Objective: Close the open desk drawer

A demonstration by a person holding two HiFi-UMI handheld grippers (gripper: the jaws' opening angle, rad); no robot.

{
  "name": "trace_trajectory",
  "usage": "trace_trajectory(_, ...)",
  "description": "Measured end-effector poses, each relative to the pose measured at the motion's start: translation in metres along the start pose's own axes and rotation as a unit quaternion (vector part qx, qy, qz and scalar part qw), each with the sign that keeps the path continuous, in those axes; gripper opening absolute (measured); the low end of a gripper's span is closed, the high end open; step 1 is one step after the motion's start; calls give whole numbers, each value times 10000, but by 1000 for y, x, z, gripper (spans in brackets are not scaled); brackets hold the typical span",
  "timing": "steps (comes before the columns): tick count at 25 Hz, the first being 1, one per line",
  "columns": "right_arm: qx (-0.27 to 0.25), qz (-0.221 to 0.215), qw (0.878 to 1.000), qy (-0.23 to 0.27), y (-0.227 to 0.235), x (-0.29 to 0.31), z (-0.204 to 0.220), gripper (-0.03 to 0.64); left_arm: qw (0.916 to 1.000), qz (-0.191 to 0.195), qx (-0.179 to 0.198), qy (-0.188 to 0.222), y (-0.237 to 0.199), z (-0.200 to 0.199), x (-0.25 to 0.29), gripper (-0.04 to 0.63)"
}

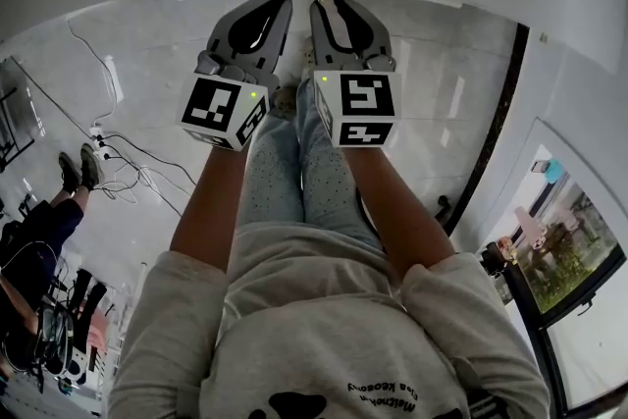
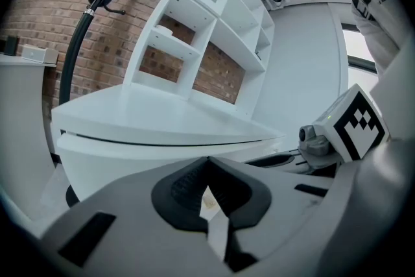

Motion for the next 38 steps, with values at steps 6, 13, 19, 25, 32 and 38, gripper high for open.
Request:
trace_trajectory(6,2,127,9993,345,-1,-44,-27,93,9994,138,214,214,27,-39,-24,18)
trace_trajectory(13,48,234,9973,698,-4,-117,-50,49,9983,204,350,416,75,-81,-63,18)
trace_trajectory(19,34,197,9953,950,-25,-164,-72,37,9977,85,393,539,97,-105,-107,18)
trace_trajectory(25,64,13,9936,1124,-48,-213,-79,31,9965,-72,405,727,120,-124,-158,18)
trace_trajectory(32,74,-53,9914,1306,-74,-276,-76,31,9954,-84,431,852,158,-135,-214,17)
trace_trajectory(38,-111,43,9871,1594,-99,-333,-73,31,9944,-40,546,901,189,-138,-263,18)
Point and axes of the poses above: the fingertips, and each gripper's own axes: x forward along the fingers, y to its right, z out of its underside, the point moved 8 cm from there along -x, backward along the fingers, and after that the axes turned 10 degrees about -y, right-handed, at the moved point
